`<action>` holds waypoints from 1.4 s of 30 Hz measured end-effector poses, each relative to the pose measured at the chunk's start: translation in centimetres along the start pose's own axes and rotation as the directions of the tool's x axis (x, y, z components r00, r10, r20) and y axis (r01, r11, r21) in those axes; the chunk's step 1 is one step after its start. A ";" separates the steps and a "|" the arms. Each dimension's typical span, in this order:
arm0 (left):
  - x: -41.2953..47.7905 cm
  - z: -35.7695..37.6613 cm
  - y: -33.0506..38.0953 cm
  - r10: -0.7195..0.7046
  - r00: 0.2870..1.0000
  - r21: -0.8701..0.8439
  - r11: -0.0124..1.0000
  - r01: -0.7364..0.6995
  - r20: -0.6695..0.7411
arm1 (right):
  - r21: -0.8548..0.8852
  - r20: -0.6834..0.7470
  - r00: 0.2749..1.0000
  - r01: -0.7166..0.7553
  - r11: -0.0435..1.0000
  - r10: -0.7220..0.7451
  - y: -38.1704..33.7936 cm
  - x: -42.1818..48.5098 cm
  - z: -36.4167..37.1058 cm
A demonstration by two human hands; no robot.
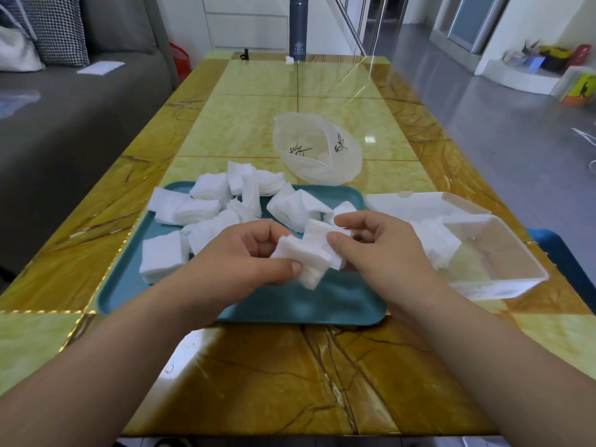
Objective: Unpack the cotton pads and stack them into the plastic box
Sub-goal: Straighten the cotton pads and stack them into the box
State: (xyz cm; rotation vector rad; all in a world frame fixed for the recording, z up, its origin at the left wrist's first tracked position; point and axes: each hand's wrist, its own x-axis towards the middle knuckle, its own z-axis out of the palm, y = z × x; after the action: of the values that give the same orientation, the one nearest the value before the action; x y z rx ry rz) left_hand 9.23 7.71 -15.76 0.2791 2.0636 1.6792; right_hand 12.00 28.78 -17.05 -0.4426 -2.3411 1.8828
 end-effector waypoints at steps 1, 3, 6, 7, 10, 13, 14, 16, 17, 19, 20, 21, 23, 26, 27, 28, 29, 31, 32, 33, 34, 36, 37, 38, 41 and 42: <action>0.1 0.1 -0.1 0.014 1.000 -0.024 1.000 -0.014 0.003 | 0.071 0.026 0.999 -0.022 0.997 0.021 -0.1 -0.1 0.1; 0.3 0.4 -0.2 0.044 0.999 -0.022 0.999 -0.045 -0.020 | 0.192 0.097 0.994 -0.060 0.980 0.042 -0.4 -0.2 0.1; 0.5 0.7 -0.3 0.074 0.995 0.018 0.997 -0.073 -0.068 | 0.257 0.189 0.981 -0.088 0.962 0.040 -0.6 -0.3 0.2; 0.5 0.7 -0.3 0.076 0.994 0.026 0.997 -0.074 -0.082 | 0.250 0.204 0.978 -0.084 0.964 0.032 -0.6 -0.3 0.3; 0.3 0.7 -0.2 0.071 0.992 0.053 0.996 -0.066 -0.108 | 0.199 0.204 0.979 -0.040 0.979 -0.002 -0.4 -0.3 0.3; 0.4 0.6 -0.2 0.072 0.988 0.061 0.996 -0.064 -0.134 | 0.134 0.195 0.980 0.014 0.991 -0.040 -0.4 -0.4 0.0; 0.4 0.6 -0.2 0.072 0.987 0.061 0.996 -0.064 -0.145 | 0.109 0.190 0.980 0.031 0.994 -0.051 -0.5 -0.4 0.0; 0.5 0.6 -0.3 0.076 0.984 0.051 0.996 -0.068 -0.162 | 0.078 0.178 0.982 0.052 0.996 -0.066 -0.6 -0.4 -0.1; 0.5 0.7 -0.3 0.078 0.983 0.047 0.996 -0.071 -0.166 | 0.070 0.174 0.982 0.059 0.996 -0.071 -0.7 -0.4 -0.1; 0.6 0.8 -0.3 0.081 0.982 0.062 0.996 -0.071 -0.170 | 0.057 0.186 0.979 0.079 0.995 -0.089 -0.6 -0.4 -0.1; 0.6 0.9 -0.4 0.081 0.982 0.070 0.995 -0.070 -0.173 | 0.054 0.196 0.975 0.092 0.994 -0.101 -0.6 -0.5 -0.1; 0.6 0.9 -0.5 0.082 0.980 0.077 0.995 -0.070 -0.180 | 0.053 0.206 0.972 0.104 0.993 -0.113 -0.6 -0.4 -0.1; 0.7 0.8 -0.7 0.092 0.976 0.096 0.993 -0.074 -0.198 | 0.064 0.236 0.964 0.113 0.991 -0.125 -0.5 -0.4 -0.2; 0.8 0.9 -0.9 0.133 0.955 0.161 0.983 -0.092 -0.266 | 0.043 0.285 0.948 0.137 0.990 -0.143 -0.3 -0.5 -0.2; 0.9 0.9 -0.9 0.153 0.941 0.207 0.974 -0.092 -0.301 | 0.005 0.282 0.946 0.164 0.987 -0.158 -0.2 -0.5 -0.1; 1.0 1.0 -1.0 0.175 0.928 0.257 0.962 -0.091 -0.329 | -0.037 0.268 0.947 0.192 0.981 -0.176 -0.2 -0.5 0.0; 1.1 1.0 -1.1 0.198 0.917 0.300 0.950 -0.091 -0.345 | -0.078 0.248 0.950 0.217 0.973 -0.192 -0.1 -0.5 0.0; 1.3 1.0 -1.3 0.227 0.909 0.356 0.930 -0.095 -0.351 | -0.133 0.219 0.948 0.263 0.956 -0.231 0.0 -0.4 0.1; 1.3 1.0 -1.3 0.230 0.912 0.377 0.921 -0.092 -0.339 | -0.150 0.214 0.945 0.281 0.948 -0.247 0.0 -0.4 0.2; 1.3 1.0 -1.3 0.228 0.921 0.397 0.914 -0.090 -0.316 | -0.165 0.216 0.942 0.295 0.941 -0.257 -0.1 -0.5 0.2; 1.2 1.1 -1.3 0.224 0.933 0.409 0.908 -0.094 -0.283 | -0.187 0.225 0.939 0.304 0.934 -0.261 -0.1 -0.6 0.3; 1.0 1.2 -1.3 0.217 0.955 0.434 0.894 -0.111 -0.202 | -0.248 0.247 0.933 0.322 0.914 -0.261 -0.2 -0.7 0.5; 0.9 1.3 -1.4 0.214 0.962 0.461 0.880 -0.115 -0.170 | -0.275 0.260 0.932 0.324 0.905 -0.254 -0.1 -0.7 0.6; 0.9 1.4 -1.4 0.210 0.966 0.490 0.865 -0.110 -0.153 | -0.294 0.267 0.933 0.319 0.901 -0.243 0.2 -0.7 0.7; 1.2 1.5 -1.4 0.177 0.968 0.555 0.831 -0.049 -0.179 | -0.298 0.222 0.958 0.242 0.923 -0.180 1.0 -0.4 1.0; 1.2 1.5 -1.4 0.165 0.968 0.564 0.825 -0.031 -0.188 | -0.288 0.200 0.968 0.206 0.935 -0.152 1.2 -0.3 1.0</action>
State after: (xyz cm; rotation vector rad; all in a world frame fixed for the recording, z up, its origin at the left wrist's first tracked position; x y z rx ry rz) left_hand 9.07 9.26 -17.64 0.3974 2.7380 1.1546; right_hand 12.19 28.01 -18.41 -0.0808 -2.6974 1.5378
